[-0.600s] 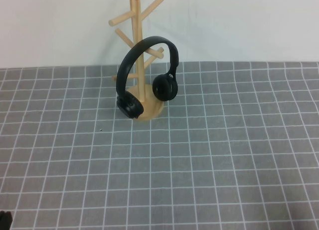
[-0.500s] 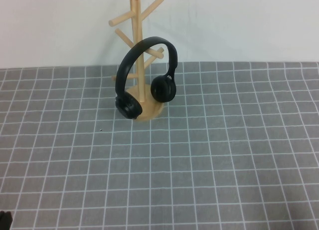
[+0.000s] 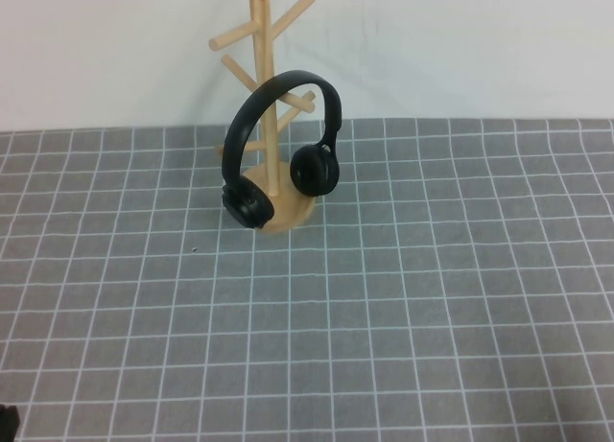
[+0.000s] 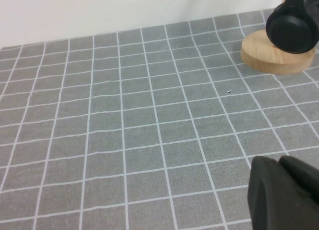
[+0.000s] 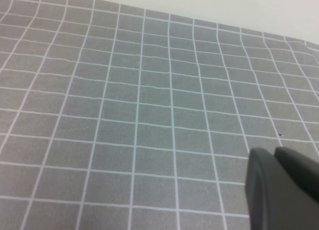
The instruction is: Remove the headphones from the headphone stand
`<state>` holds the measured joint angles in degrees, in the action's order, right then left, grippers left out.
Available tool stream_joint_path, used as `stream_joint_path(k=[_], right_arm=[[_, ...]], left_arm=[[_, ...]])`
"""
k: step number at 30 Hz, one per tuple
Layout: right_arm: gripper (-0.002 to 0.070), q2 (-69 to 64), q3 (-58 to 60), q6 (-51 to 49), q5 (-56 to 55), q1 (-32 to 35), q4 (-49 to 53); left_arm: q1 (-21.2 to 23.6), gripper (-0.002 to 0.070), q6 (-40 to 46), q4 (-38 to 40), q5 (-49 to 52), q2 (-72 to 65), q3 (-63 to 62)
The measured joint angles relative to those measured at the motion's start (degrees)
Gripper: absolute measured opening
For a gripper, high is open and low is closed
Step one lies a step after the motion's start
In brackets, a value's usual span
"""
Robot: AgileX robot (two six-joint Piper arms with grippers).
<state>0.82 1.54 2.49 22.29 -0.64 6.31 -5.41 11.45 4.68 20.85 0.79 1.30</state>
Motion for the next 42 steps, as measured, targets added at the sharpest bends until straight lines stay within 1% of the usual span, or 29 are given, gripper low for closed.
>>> stream_joint_path(k=[7,9,11,18,20,23,26,29,31,33,39,42], right_arm=[[-0.0009,0.0,0.0,0.0,0.0,0.0,0.0],[-0.0009,0.0,0.0,0.0,0.0,0.0,0.0],[-0.0009,0.0,0.0,0.0,0.0,0.0,0.0],[-0.0009,0.0,0.0,0.0,0.0,0.0,0.0],[-0.0009,0.0,0.0,0.0,0.0,0.0,0.0],[-0.0009,0.0,0.0,0.0,0.0,0.0,0.0],[-0.0009,0.0,0.0,0.0,0.0,0.0,0.0],[-0.0009,0.0,0.0,0.0,0.0,0.0,0.0],[-0.0009,0.0,0.0,0.0,0.0,0.0,0.0],[-0.0009,0.0,0.0,0.0,0.0,0.0,0.0],[-0.0009,0.0,0.0,0.0,0.0,0.0,0.0],[-0.0009,0.0,0.0,0.0,0.0,0.0,0.0]], left_arm=[[0.0,-0.0004,0.0,-0.4,-0.4,0.0,0.0],[0.0,-0.0004,-0.5,1.8,-1.1,0.0,0.0],[0.0,-0.0004,-1.8,7.2,-2.1,0.0,0.1],[0.0,-0.0004,-2.9,35.0,-8.9,0.0,0.1],[0.0,-0.0004,-2.9,39.5,-10.9,0.0,0.1],[0.0,-0.0004,-2.8,42.4,-13.9,0.0,0.1],[0.0,-0.0004,-2.7,42.8,-13.4,0.0,0.1],[0.0,-0.0004,-1.8,41.7,-7.1,-0.6,-3.2],[0.0,-0.0004,-1.5,39.9,-3.3,-3.9,-7.6],[0.0,-0.0004,-1.3,36.2,1.7,-9.6,-13.3],[0.0,-0.0004,0.4,20.4,20.4,-31.8,-30.4],[0.0,-0.0004,3.0,15.5,24.8,-42.5,-36.7]])
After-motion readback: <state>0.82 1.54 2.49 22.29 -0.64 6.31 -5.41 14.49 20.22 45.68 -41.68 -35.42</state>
